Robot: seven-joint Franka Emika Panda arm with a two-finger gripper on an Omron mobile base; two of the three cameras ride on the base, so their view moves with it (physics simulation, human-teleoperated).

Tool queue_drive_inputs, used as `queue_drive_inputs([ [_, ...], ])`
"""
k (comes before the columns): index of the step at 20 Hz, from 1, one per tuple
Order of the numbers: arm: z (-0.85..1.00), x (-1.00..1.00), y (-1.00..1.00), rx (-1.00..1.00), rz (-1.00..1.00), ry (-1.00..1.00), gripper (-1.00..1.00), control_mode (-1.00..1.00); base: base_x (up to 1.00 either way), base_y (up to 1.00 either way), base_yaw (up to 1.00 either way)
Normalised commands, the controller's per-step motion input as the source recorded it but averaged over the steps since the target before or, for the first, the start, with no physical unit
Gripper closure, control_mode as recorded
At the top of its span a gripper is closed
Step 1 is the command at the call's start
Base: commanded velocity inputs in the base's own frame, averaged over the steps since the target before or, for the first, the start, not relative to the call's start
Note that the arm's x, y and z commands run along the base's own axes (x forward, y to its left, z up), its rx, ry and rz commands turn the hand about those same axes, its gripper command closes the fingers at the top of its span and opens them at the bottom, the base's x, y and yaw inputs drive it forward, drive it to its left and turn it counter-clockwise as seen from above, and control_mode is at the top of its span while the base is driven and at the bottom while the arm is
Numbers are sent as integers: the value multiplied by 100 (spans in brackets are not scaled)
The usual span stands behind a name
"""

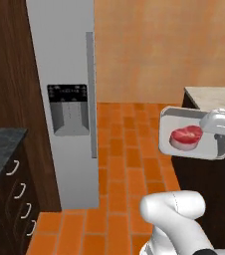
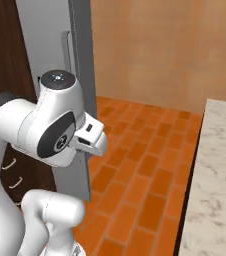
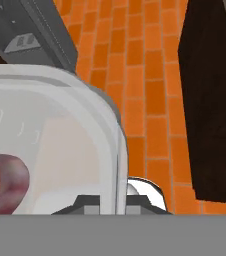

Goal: Take the meat container that has the steak and place it on the second highest rack of the freezer. Then take the vegetable container that has the eggplant and lemon wedge and place it on the highest rack of the freezer.

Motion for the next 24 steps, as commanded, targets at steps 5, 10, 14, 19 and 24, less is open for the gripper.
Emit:
queue_drive_inputs([
  [5, 0, 0, 0, 0, 0, 0, 100, 100, 14, 3, -51],
  [10, 0, 0, 0, 0, 0, 0, 100, 100, 13, 27, -15],
  [14, 0, 0, 0, 0, 0, 0, 100, 100, 40, 24, -6],
  [19, 0, 0, 0, 0, 0, 0, 100, 100, 75, 0, -6],
  [24, 0, 0, 0, 0, 0, 0, 100, 100, 85, 1, -3],
])
